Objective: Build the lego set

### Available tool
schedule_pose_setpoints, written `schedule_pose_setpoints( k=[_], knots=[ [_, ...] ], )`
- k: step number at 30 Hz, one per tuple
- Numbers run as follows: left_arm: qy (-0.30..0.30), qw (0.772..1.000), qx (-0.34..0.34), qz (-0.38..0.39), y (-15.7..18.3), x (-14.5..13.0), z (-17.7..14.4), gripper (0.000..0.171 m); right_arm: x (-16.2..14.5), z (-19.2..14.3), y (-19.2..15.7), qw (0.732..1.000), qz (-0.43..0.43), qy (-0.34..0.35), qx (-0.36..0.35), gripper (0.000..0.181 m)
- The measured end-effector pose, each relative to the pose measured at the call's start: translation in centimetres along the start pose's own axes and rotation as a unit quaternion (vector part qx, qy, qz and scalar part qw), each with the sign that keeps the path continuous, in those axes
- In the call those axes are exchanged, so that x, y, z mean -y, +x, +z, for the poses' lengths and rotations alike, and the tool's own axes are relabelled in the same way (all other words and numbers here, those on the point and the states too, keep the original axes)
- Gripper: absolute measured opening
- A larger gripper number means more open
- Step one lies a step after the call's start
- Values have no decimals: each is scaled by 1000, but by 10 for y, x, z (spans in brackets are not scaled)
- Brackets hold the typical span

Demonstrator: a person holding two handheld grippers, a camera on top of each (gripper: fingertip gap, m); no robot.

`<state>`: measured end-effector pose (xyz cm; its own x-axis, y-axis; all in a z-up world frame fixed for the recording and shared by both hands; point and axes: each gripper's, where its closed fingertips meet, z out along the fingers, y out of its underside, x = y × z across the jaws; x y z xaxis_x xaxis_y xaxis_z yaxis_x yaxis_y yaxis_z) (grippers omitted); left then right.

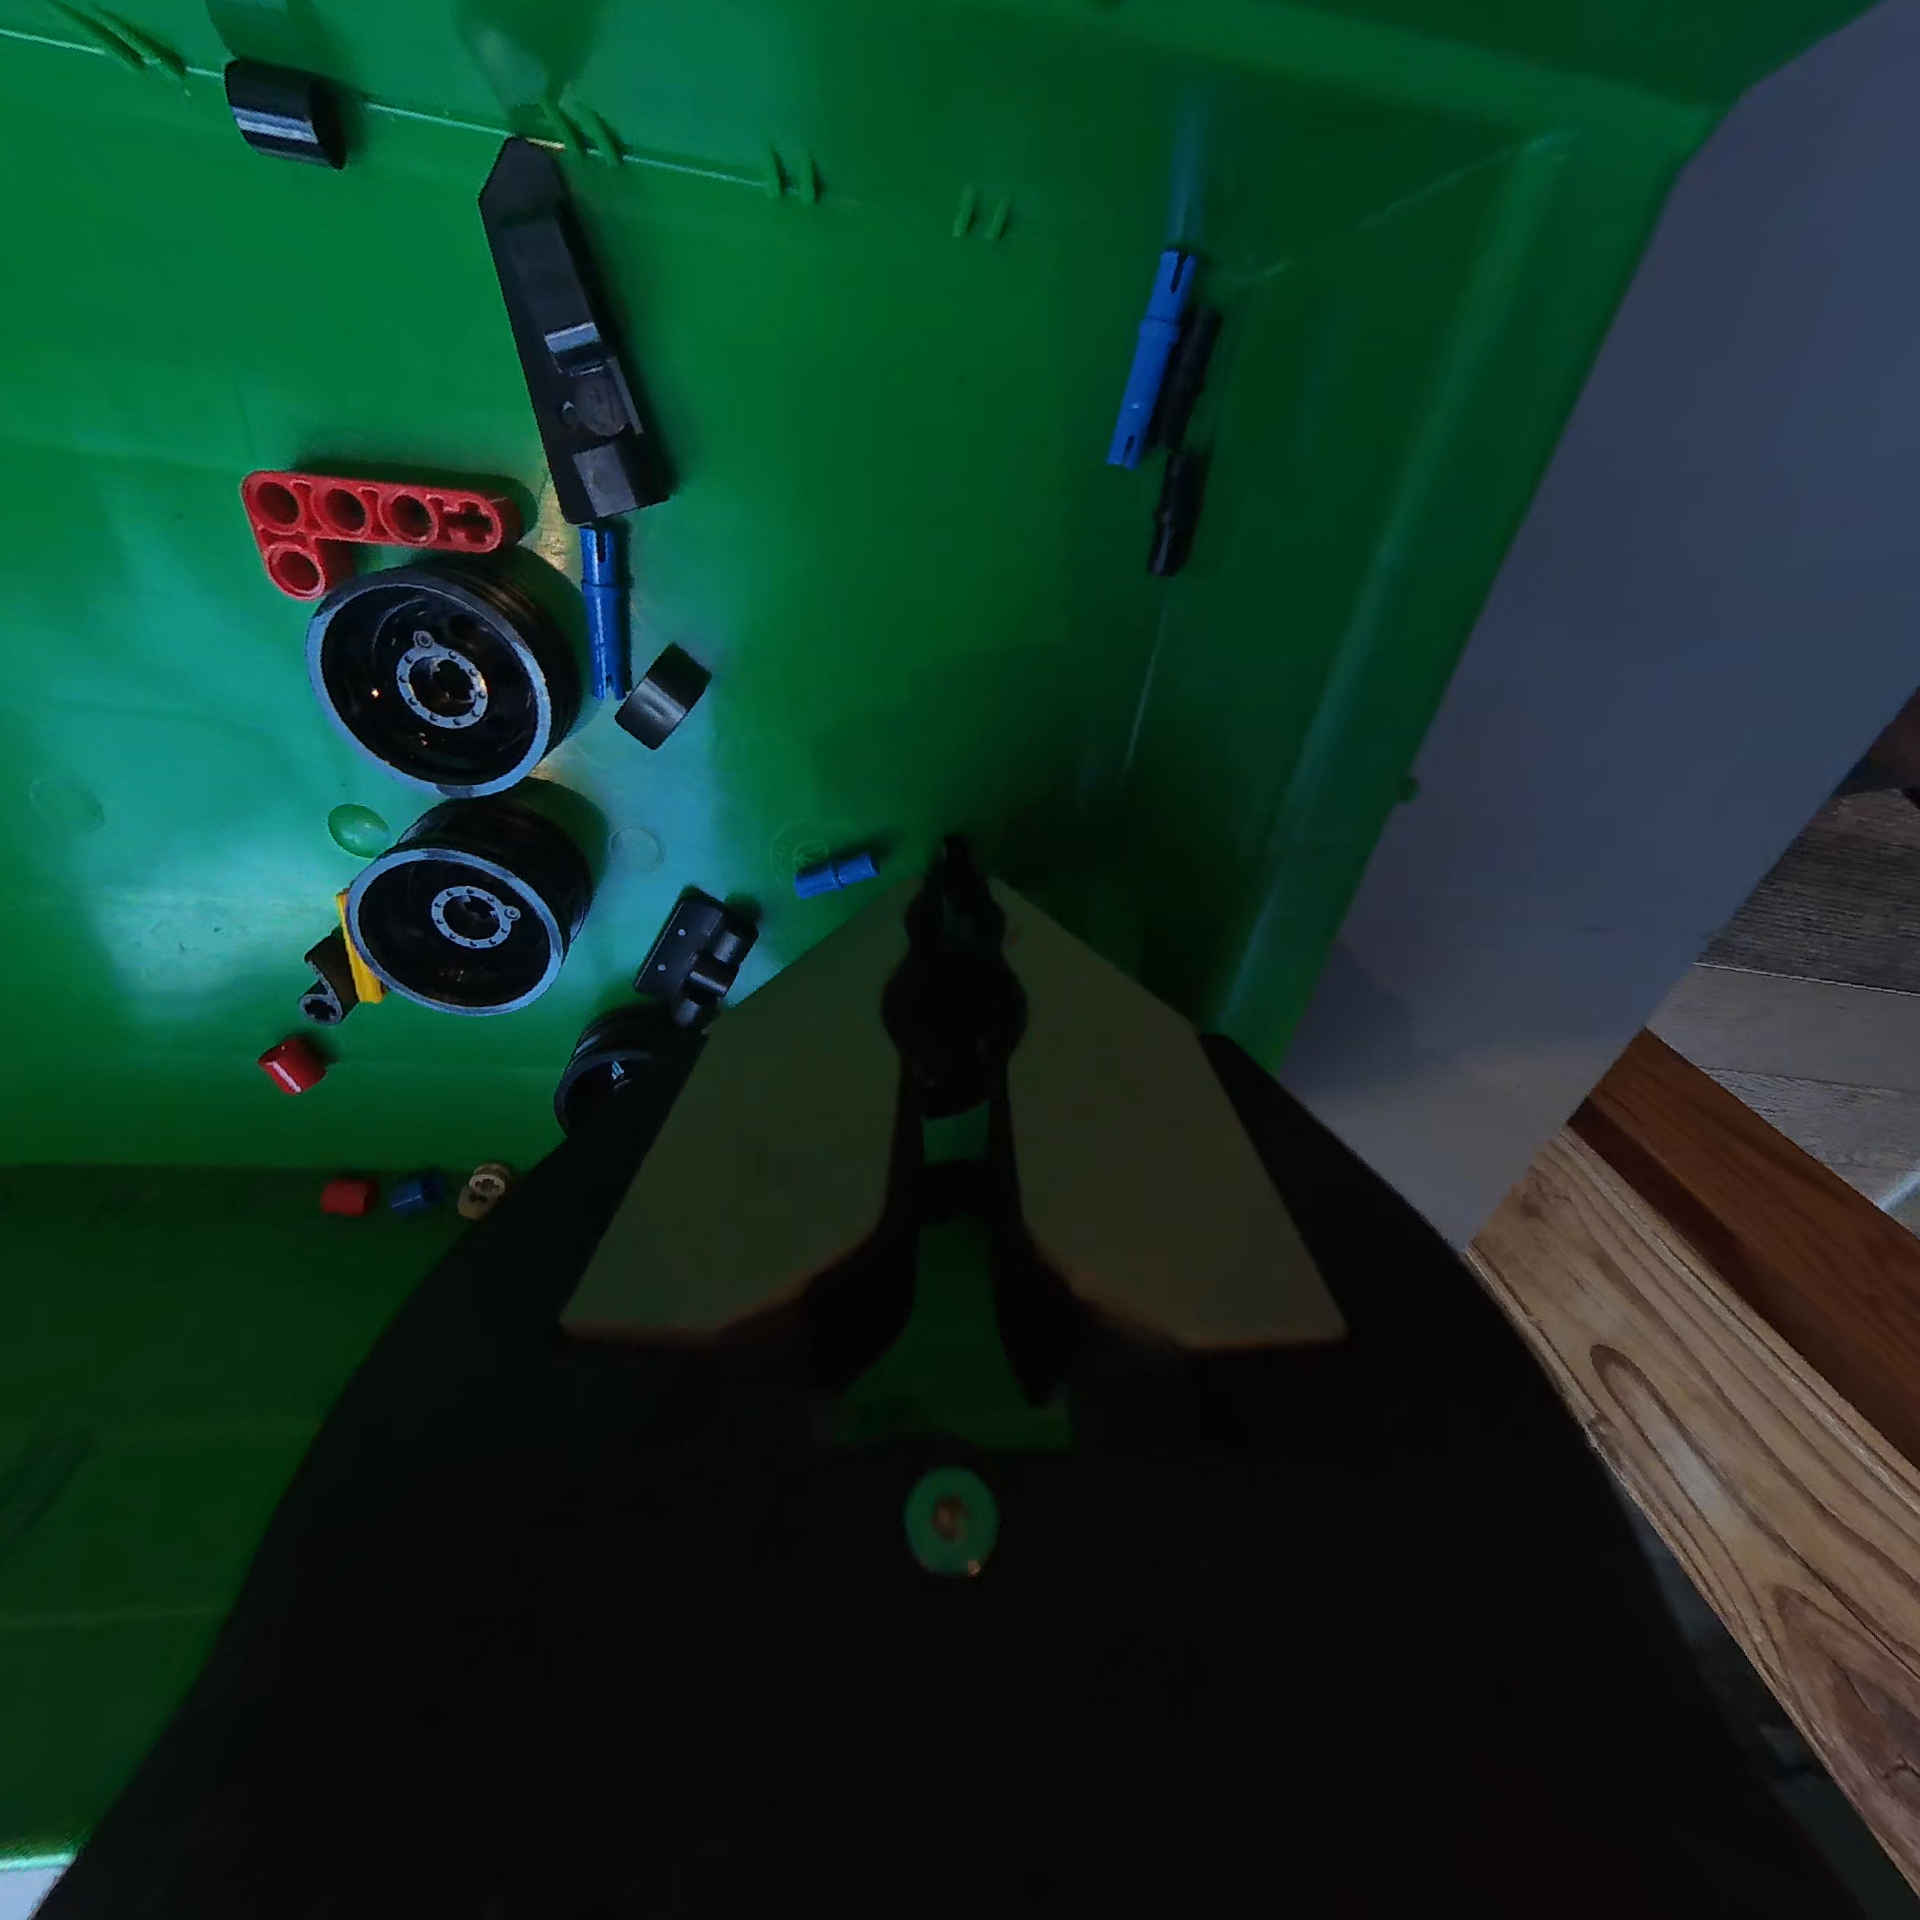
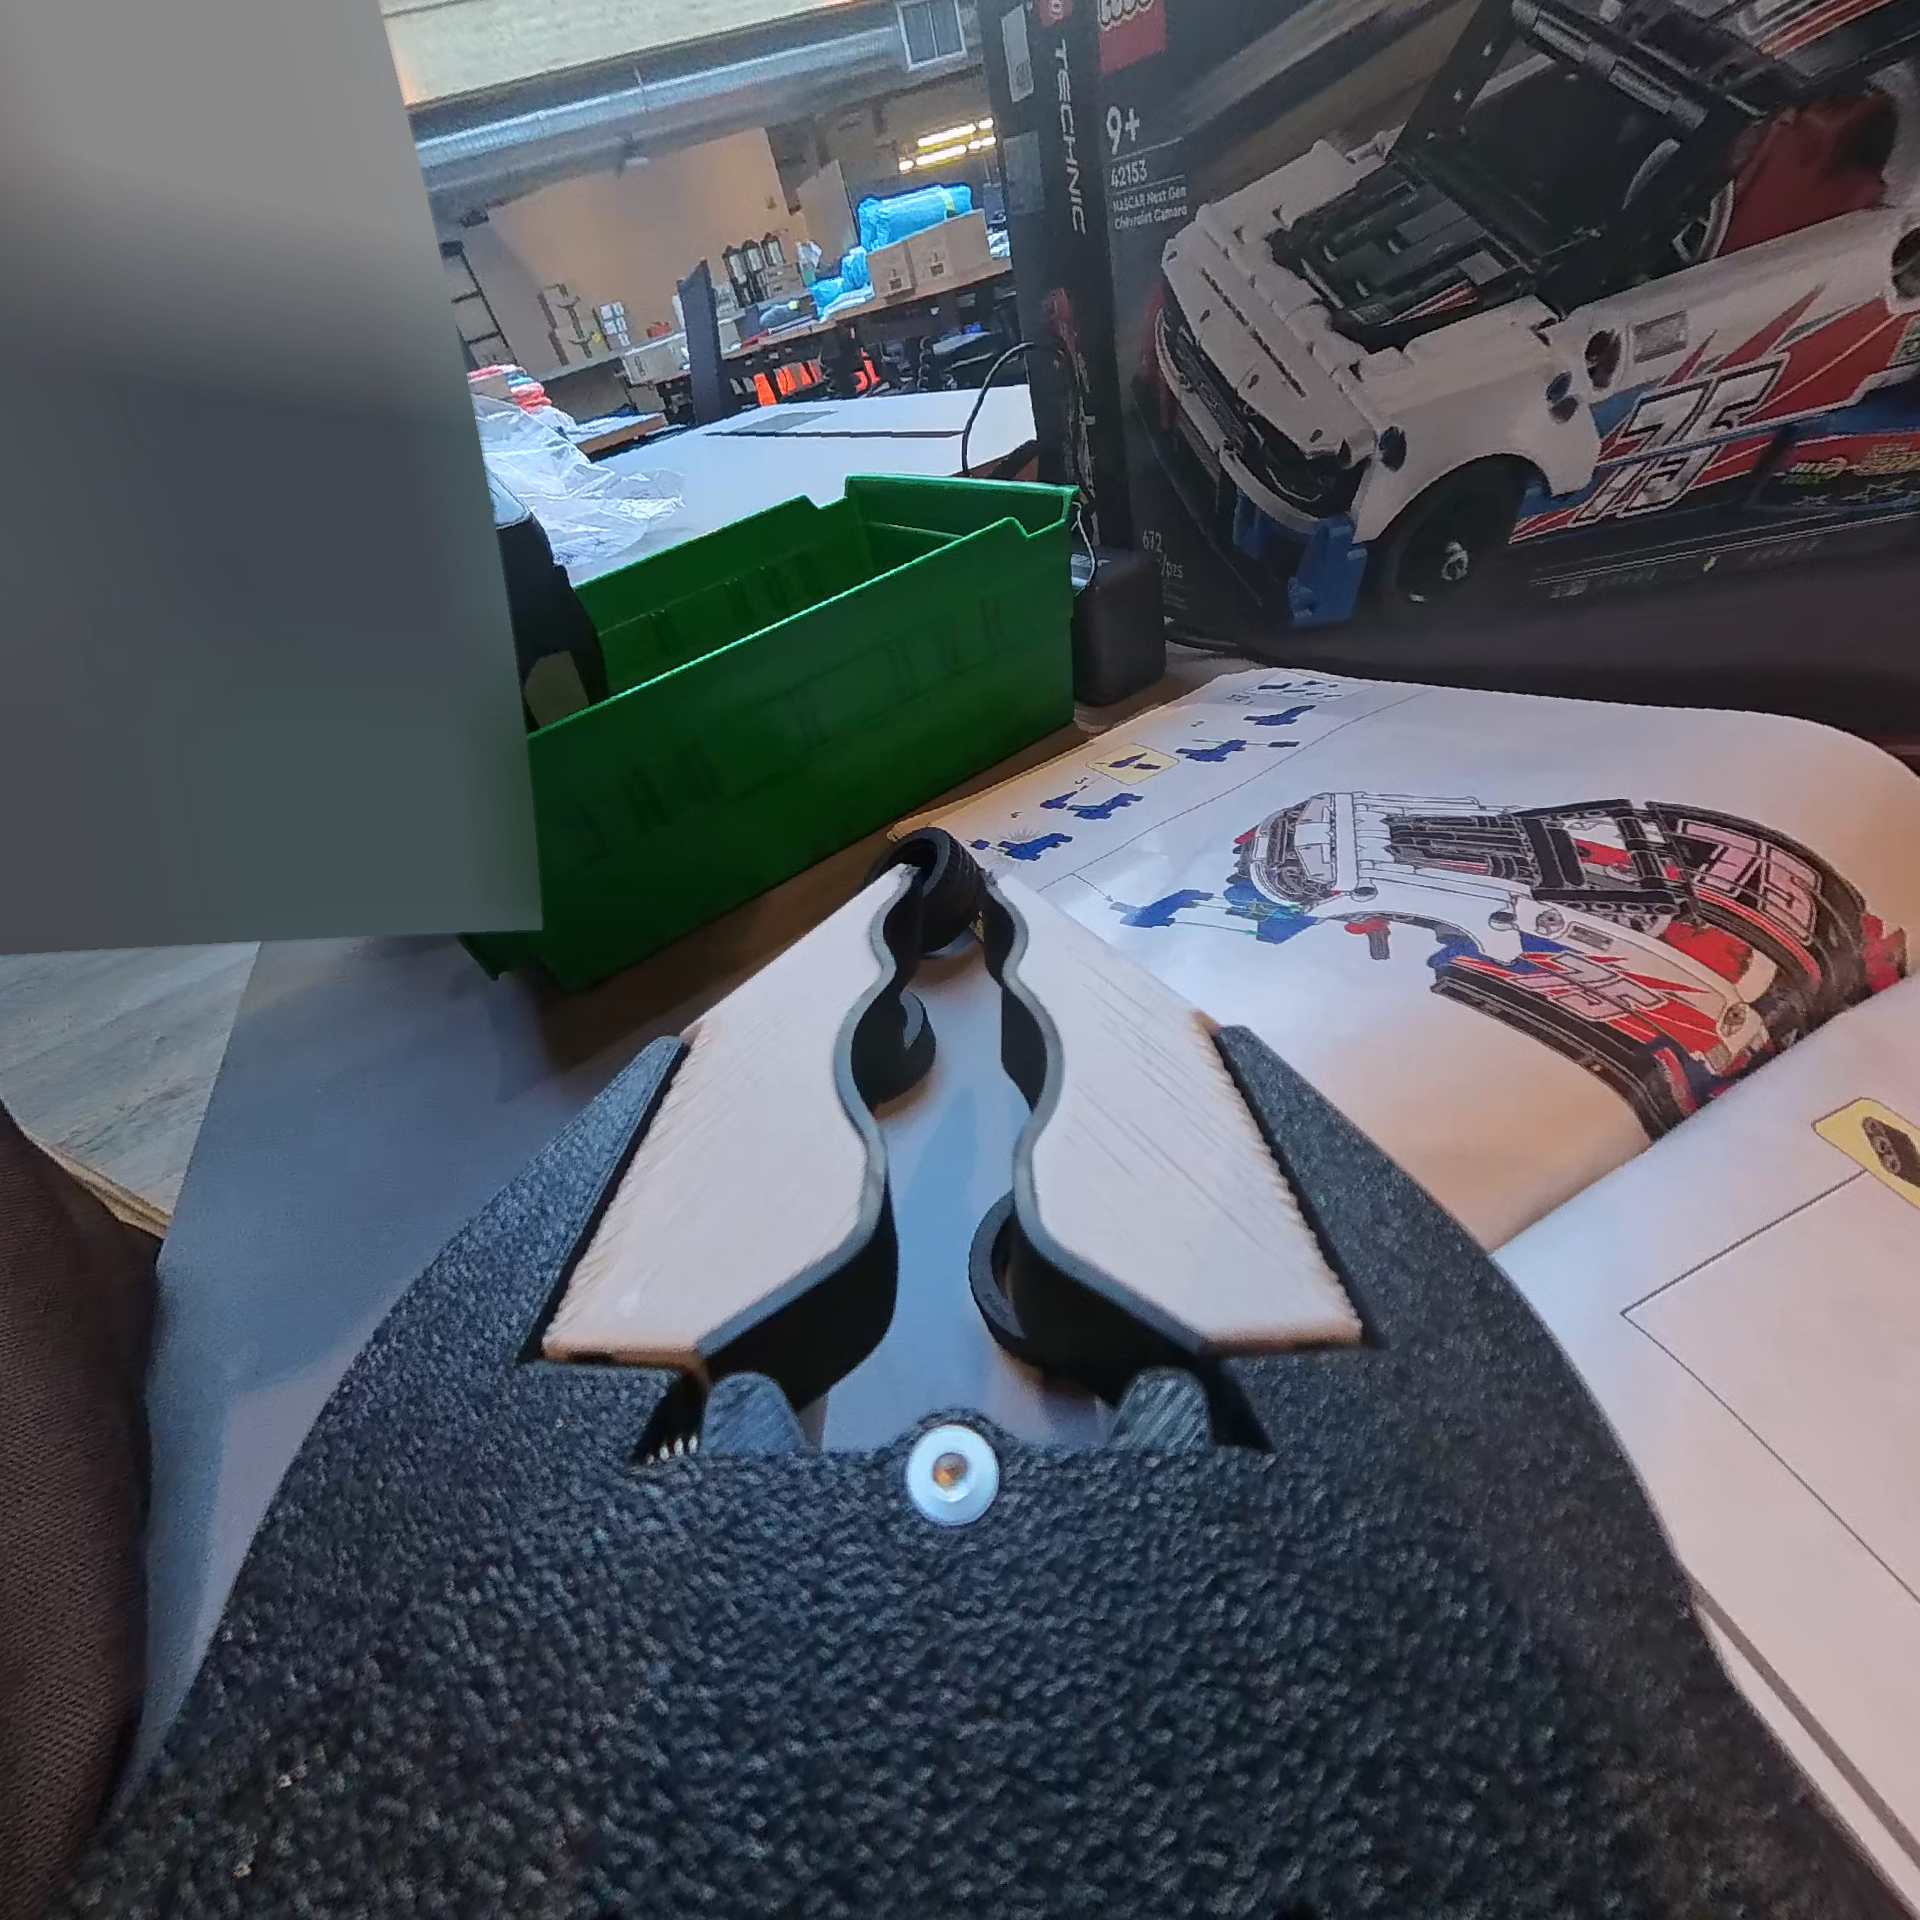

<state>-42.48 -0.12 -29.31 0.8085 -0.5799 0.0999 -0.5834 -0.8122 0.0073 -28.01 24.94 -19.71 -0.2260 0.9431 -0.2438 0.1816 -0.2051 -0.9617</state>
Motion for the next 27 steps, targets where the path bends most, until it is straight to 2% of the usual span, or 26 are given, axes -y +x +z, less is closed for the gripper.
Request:
schedule_pose_setpoints(
  k=[5, 8, 12, 14, 16, 18, 21, 24, 27],
  knots=[
    [3, 1000, 23, 11, -4, 2, -6, 2, 0, 0, -1, 1000, -2, -2, 2, 11],
    [58, 997, 58, -6, -11, 18, -35, 2, 2, 0, -3, 1000, -9, -1, 1, 10],
    [158, 979, 122, -39, -12, 57, -92, 2, 6, -2, -7, 1000, -22, 2, 1, 11],
    [203, 967, 144, -45, 2, 87, -113, 2, 10, -4, -11, 999, -32, 7, 1, 11],
    [237, 961, 138, -38, 28, 120, -120, 2, 13, -5, -14, 999, -41, 10, -1, 11],
    [259, 959, 114, -32, 57, 151, -112, 2, 15, -7, -16, 999, -49, 13, -3, 10],
    [260, 962, 66, -39, 91, 184, -79, 2, 21, -11, -20, 998, -58, 22, -4, 10],
    [233, 968, 45, -79, 98, 189, -37, 2, 27, -16, -23, 997, -66, 31, -5, 10],
    [220, 967, 47, -118, 93, 185, -9, 2, 34, -20, -27, 996, -75, 43, -5, 10]
  ],
)
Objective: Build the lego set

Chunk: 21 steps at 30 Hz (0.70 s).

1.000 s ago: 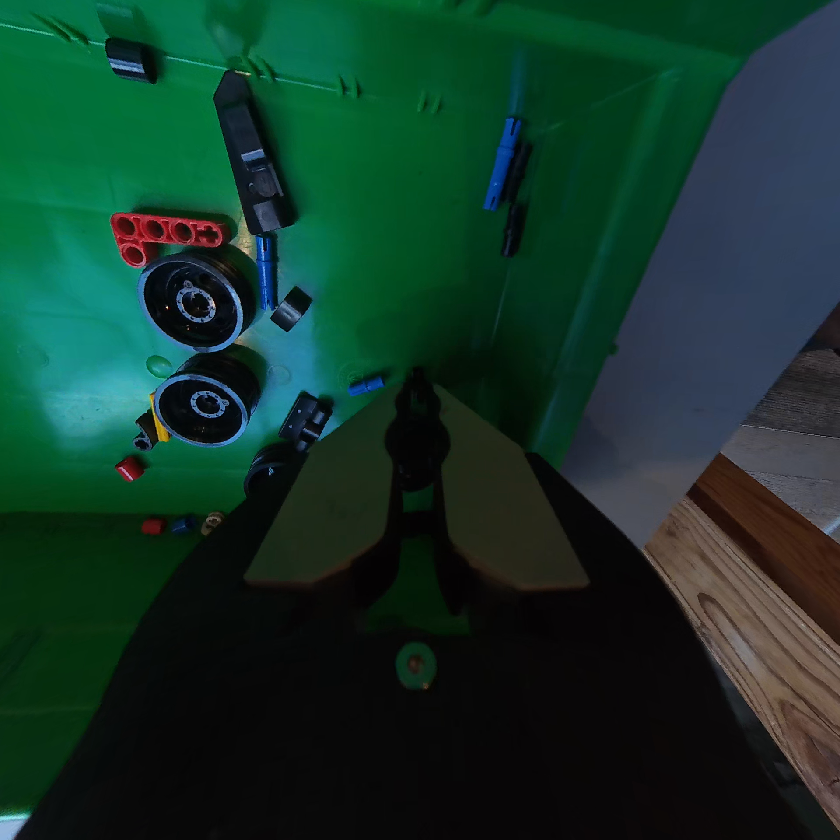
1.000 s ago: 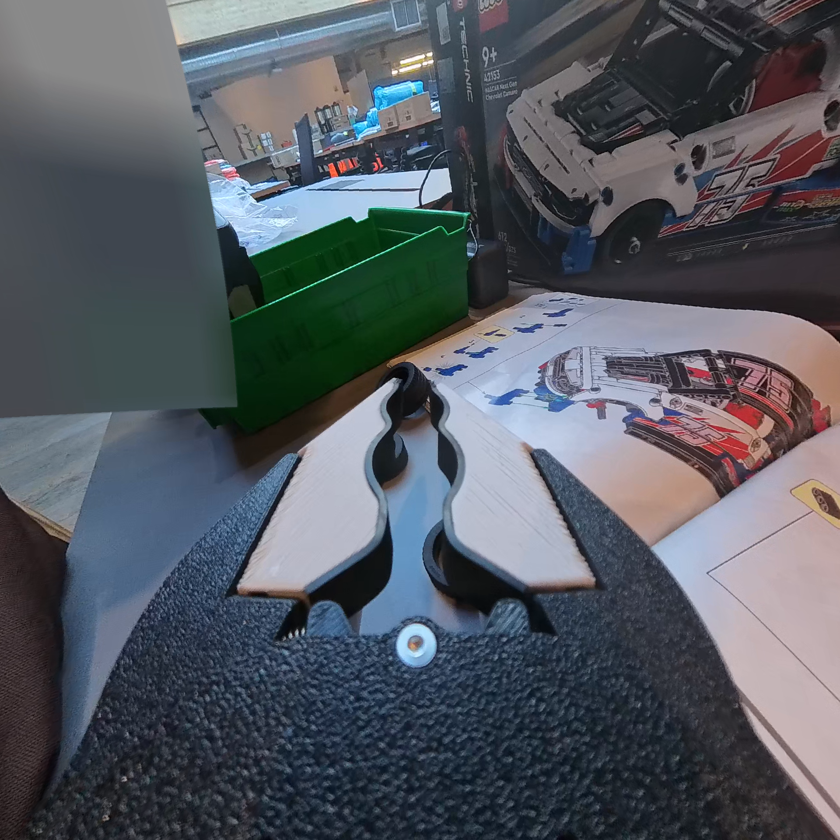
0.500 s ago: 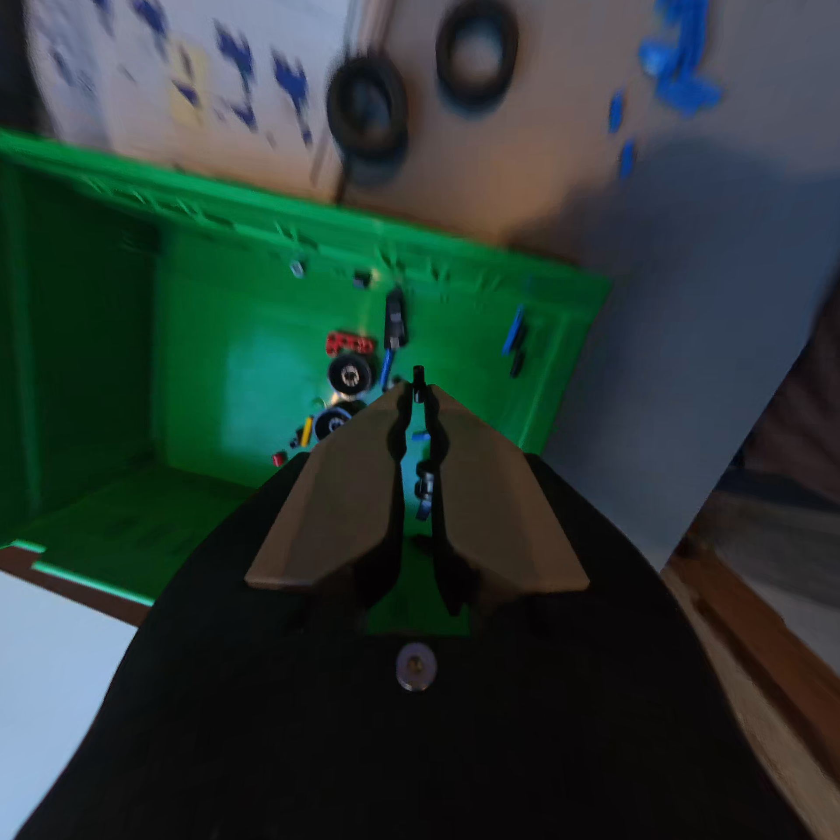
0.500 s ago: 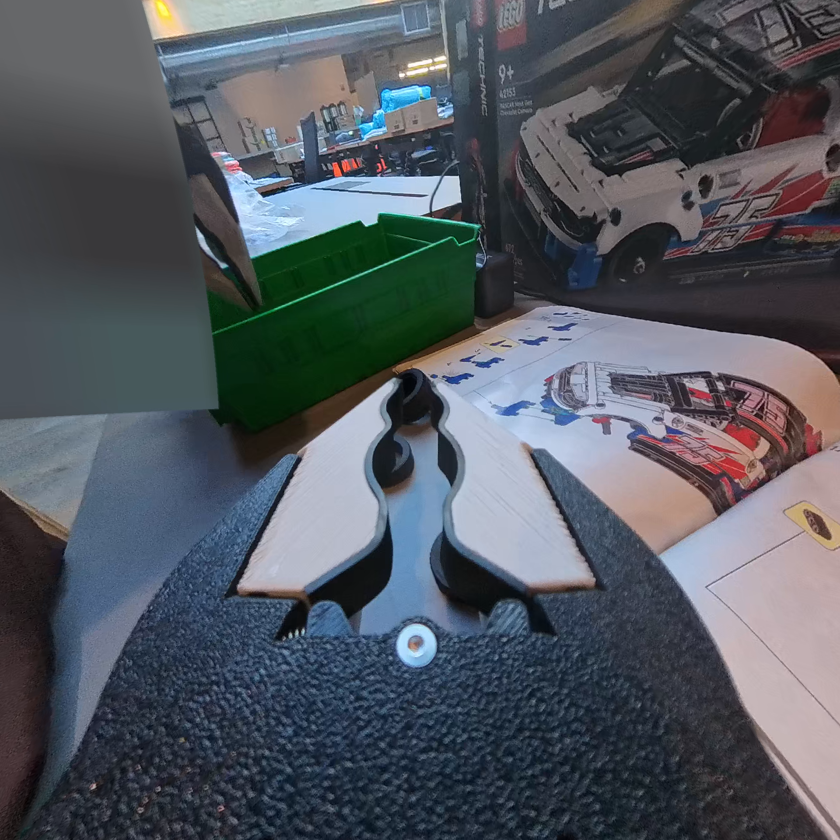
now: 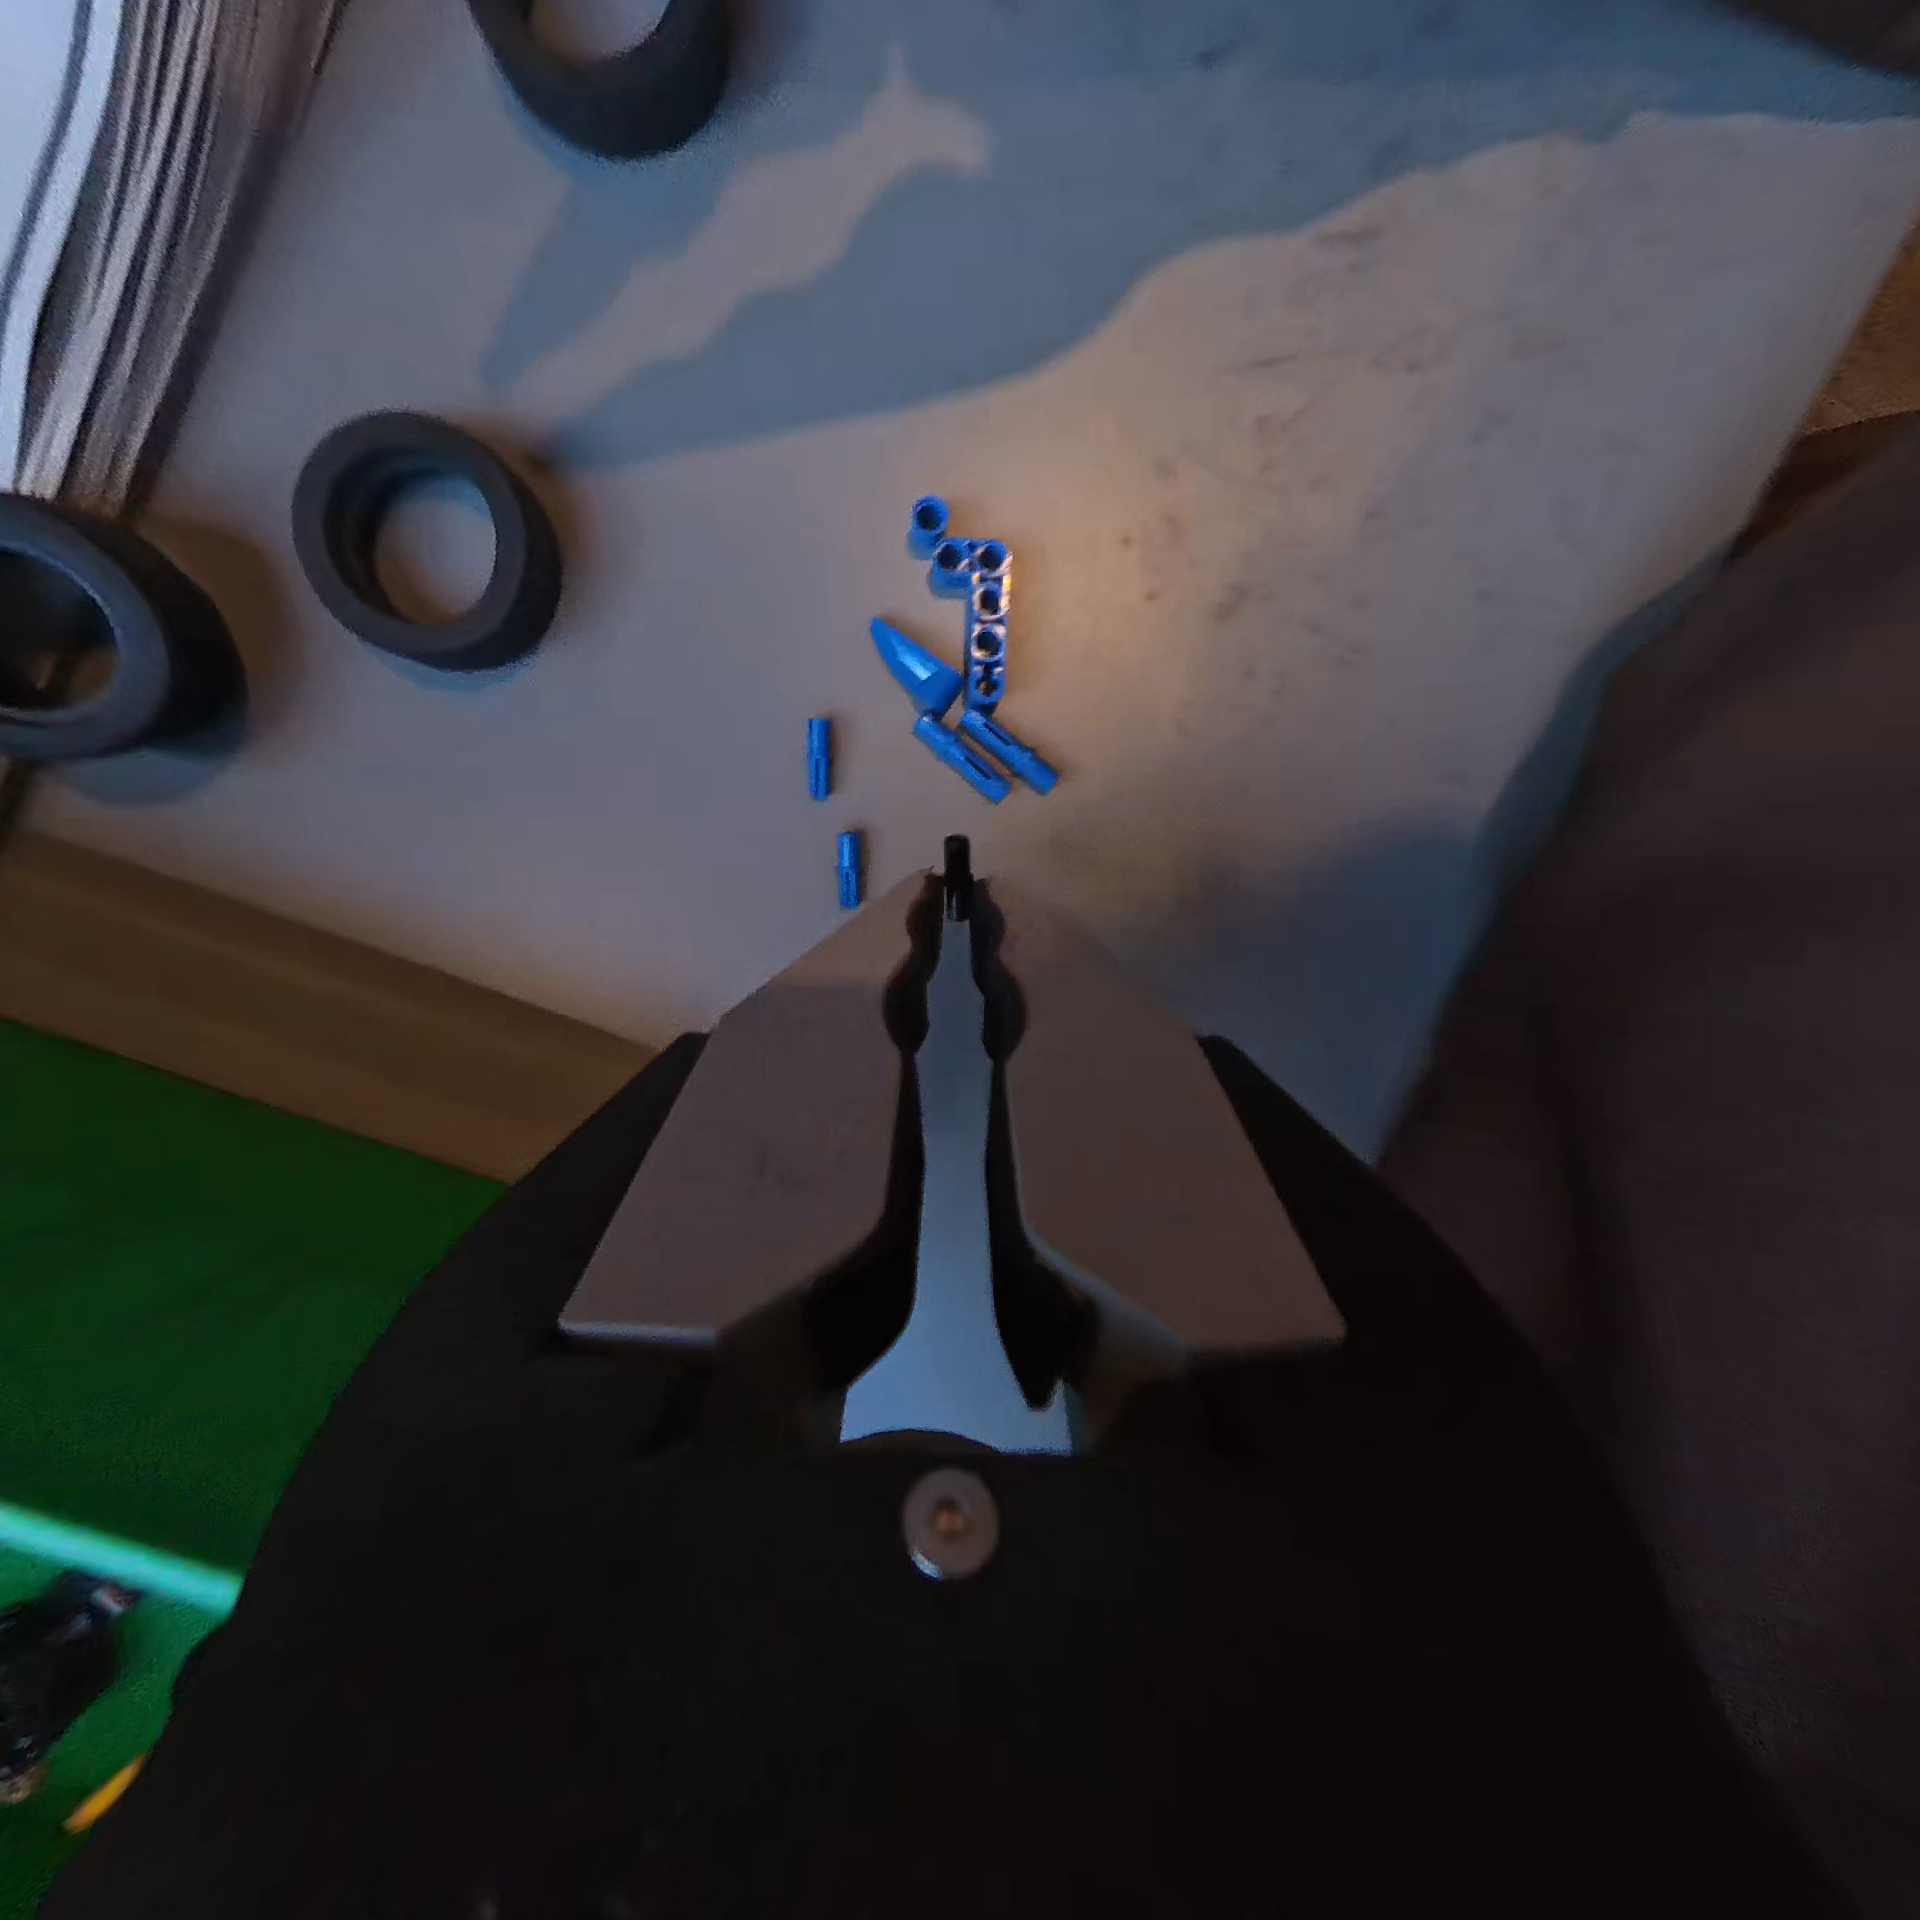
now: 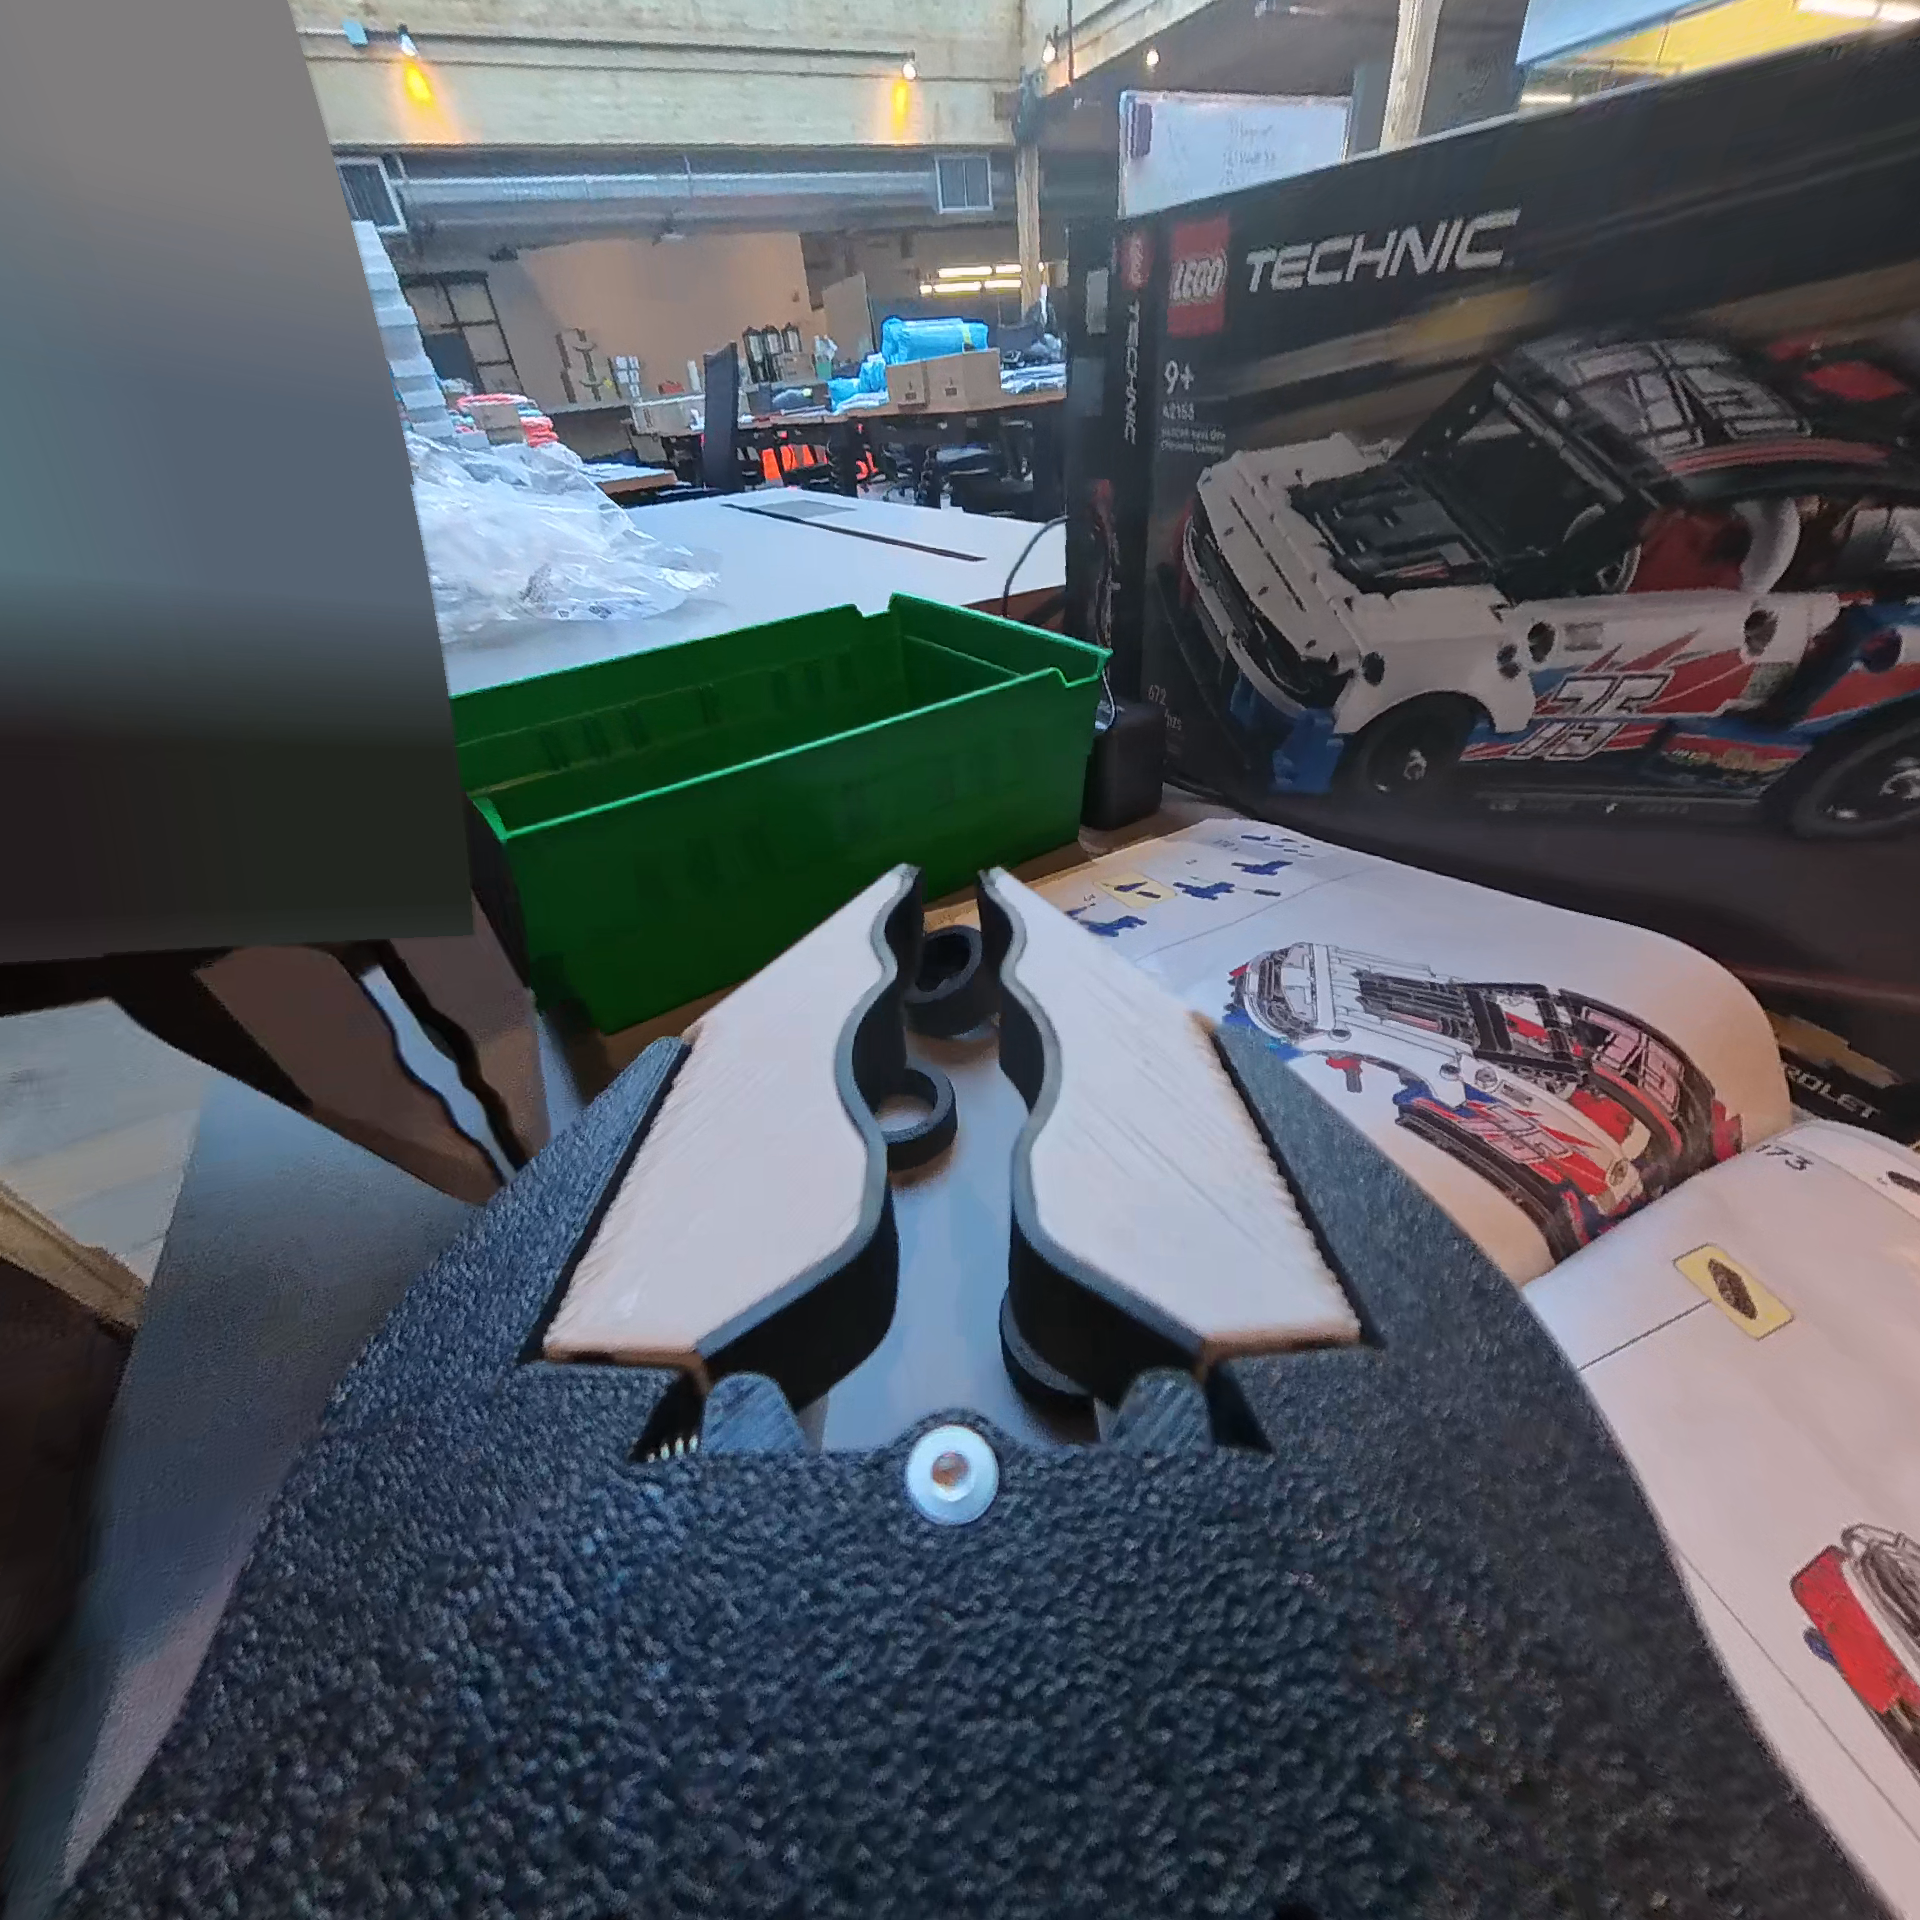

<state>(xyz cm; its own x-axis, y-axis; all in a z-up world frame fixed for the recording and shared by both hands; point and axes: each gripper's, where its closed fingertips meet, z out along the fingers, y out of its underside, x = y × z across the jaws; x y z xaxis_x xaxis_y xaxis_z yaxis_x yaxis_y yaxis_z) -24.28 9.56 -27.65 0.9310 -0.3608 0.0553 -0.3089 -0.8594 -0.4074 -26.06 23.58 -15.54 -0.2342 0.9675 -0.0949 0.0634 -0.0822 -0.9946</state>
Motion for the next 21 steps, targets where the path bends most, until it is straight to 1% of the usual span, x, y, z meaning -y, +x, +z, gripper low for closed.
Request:
schedule_pose_setpoints(
  k=[5, 7, 10, 12, 16, 19, 21],
  knots=[
    [-16, 1000, 8, -17, -3, -11, 18, 3, 3, 0, -6, 1000, -11, 2, 4, 10],
    [5, 1000, 1, -27, -3, -4, 17, 4, 4, -1, -7, 1000, -17, 3, 3, 10],
    [5, 999, 9, -31, -7, -7, 18, 8, 5, -2, -7, 1000, -27, 5, -3, 9],
    [13, 999, -6, -34, -1, -8, 17, 8, 6, -2, -7, 1000, -29, 7, -5, 9],
    [27, 999, 4, -44, 1, -13, 14, 9, 6, -3, -4, 999, -29, 8, -9, 9],
    [86, 994, 31, -53, 2, -12, 6, 14, 6, -4, -2, 999, -32, 9, -15, 9],
    [133, 987, 69, -62, -4, -16, 1, 20, 5, -4, 0, 999, -32, 10, -19, 9]
  ],
)
